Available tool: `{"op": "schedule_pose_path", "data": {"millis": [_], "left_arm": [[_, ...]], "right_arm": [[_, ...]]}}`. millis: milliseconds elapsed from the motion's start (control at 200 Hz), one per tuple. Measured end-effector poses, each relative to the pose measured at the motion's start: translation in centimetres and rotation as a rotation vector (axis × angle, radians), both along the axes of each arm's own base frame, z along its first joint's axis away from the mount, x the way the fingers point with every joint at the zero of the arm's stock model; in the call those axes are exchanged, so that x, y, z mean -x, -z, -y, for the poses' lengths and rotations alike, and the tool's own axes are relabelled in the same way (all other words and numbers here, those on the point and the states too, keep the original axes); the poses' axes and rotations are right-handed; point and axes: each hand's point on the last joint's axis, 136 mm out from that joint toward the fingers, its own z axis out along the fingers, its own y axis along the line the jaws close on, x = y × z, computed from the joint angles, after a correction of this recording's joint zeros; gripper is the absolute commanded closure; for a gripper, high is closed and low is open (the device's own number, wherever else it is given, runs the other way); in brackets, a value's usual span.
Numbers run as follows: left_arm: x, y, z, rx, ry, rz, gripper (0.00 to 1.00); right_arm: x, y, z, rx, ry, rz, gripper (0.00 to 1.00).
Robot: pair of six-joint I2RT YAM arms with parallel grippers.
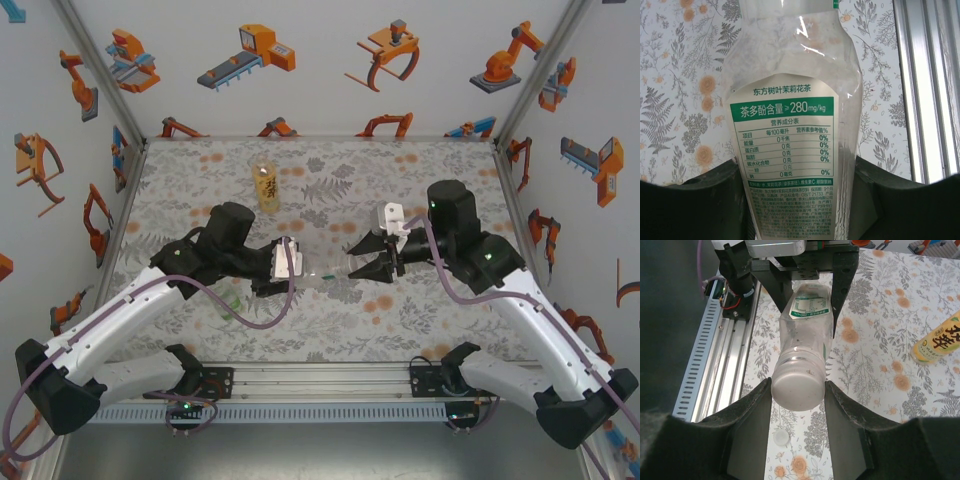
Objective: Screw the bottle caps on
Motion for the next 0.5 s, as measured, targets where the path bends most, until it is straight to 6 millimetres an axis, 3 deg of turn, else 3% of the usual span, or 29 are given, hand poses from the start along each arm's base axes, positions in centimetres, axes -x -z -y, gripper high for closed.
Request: {"op": "schedule_pose_path", "data": {"millis": [501], "left_arm": [[0.97, 0.70, -0.45, -0.026, 0.019, -0.052, 1.00]], "right_arm": [[1.01, 0.66, -0.73, 0.051, -0.036, 0.017, 1.00]]}}
